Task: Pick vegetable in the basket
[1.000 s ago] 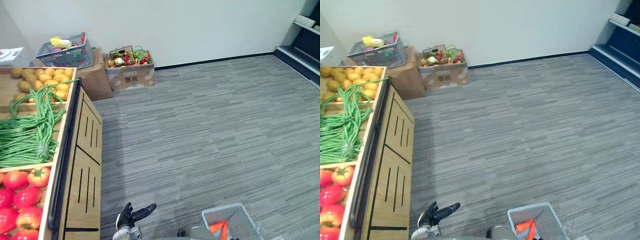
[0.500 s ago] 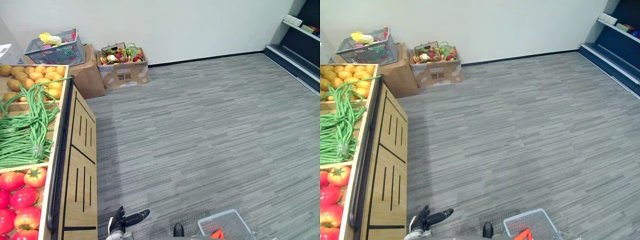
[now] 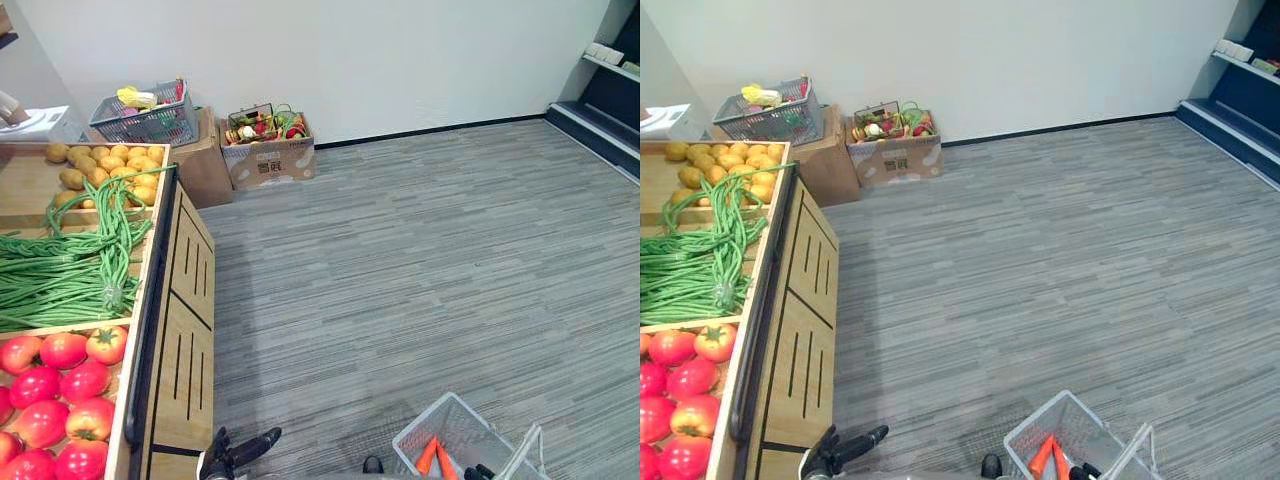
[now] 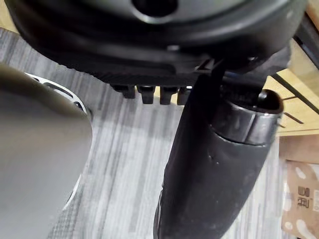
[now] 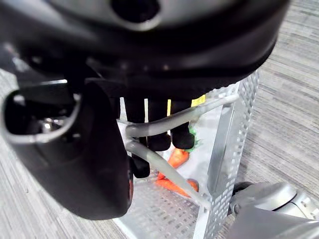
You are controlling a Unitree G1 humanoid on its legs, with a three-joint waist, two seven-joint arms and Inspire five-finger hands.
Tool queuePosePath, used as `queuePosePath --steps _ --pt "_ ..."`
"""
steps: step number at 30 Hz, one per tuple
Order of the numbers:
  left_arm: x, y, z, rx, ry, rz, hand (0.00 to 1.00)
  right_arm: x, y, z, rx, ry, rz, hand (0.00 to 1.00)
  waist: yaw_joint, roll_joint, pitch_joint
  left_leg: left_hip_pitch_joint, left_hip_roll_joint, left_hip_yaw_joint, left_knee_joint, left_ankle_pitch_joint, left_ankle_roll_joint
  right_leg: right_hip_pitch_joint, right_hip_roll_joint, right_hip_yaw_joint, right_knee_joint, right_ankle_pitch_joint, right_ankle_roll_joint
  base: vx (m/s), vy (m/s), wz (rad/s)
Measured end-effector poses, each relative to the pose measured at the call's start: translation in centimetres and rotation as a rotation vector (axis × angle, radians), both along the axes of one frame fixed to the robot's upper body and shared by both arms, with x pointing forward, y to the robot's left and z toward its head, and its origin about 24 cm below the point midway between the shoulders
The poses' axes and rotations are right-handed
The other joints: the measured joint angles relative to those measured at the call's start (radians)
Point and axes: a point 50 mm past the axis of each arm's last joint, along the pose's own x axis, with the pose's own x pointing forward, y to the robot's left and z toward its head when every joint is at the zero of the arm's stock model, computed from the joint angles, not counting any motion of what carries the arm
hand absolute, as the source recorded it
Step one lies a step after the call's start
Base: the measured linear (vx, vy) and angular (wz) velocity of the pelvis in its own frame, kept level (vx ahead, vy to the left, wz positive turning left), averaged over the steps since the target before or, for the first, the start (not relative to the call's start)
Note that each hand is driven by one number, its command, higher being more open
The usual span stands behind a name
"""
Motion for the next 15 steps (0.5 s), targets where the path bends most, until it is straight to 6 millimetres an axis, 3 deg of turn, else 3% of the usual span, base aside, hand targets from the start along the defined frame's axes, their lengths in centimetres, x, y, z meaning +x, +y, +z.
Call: queuePosePath --steps 2,5,8,12,13,14,15 --pt "-0.2 0.1 -0.1 0.008 0.011 -0.005 1.0 -0.3 0.3 -0.1 0.008 0.008 -0.002 0.0 -0.003 -0.012 -0.012 0.026 -0.041 0.017 -0.034 0.0 0.001 0.003 -0.038 0.001 0.003 0.0 0.01 0.11 0.233 -0.03" --pt "0.0 -0.2 -0.1 0.013 0.016 -0.051 1.0 -0.4 0.2 -0.1 0.0 0.016 -0.013 0.0 -0.003 -0.003 -0.024 0.043 -0.086 0.04 -0.051 0.004 0.033 0.001 -0.086 0.009 0.016 -0.026 0.048 0.17 0.2 -0.06" --pt "0.4 -0.8 0.0 0.009 0.01 -0.093 1.0 0.1 0.2 -0.1 0.001 0.01 -0.01 0.0 -0.007 0.008 -0.026 0.082 -0.142 0.066 -0.061 -0.004 0.06 -0.072 -0.145 0.023 0.211 -0.123 0.08 0.27 0.244 -0.08" --pt "1.1 -1.2 0.1 0.009 -0.004 -0.134 1.0 0.7 0.8 -0.1 0.016 -0.008 -0.008 0.0 -0.014 0.016 -0.012 0.138 -0.157 0.061 -0.039 -0.005 0.063 -0.166 -0.177 0.025 0.53 -0.138 0.065 0.2 0.178 -0.03" --pt "1.3 -1.3 0.1 0.008 -0.009 -0.14 1.0 0.8 0.9 -0.1 0.019 -0.014 -0.009 0.0 -0.02 0.015 -0.005 0.155 -0.157 0.052 -0.04 -0.01 0.071 -0.188 -0.18 0.024 0.601 -0.137 0.046 0.22 0.093 0.39" --pt "1.7 -1.2 0.2 0.016 -0.017 -0.157 1.0 0.9 1.6 -0.3 0.035 -0.018 -0.011 0.0 -0.036 0.011 -0.004 0.17 -0.154 0.024 -0.046 -0.023 0.092 -0.229 -0.169 0.033 0.664 -0.221 0.039 0.19 0.022 0.46" --pt "2.1 -1.0 0.4 0.022 -0.027 -0.162 1.0 1.0 1.8 -0.3 0.042 -0.022 -0.01 0.0 -0.041 0.003 -0.001 0.17 -0.154 0.01 -0.051 -0.026 0.095 -0.241 -0.16 0.033 0.658 -0.246 0.042 0.25 -0.044 0.68"
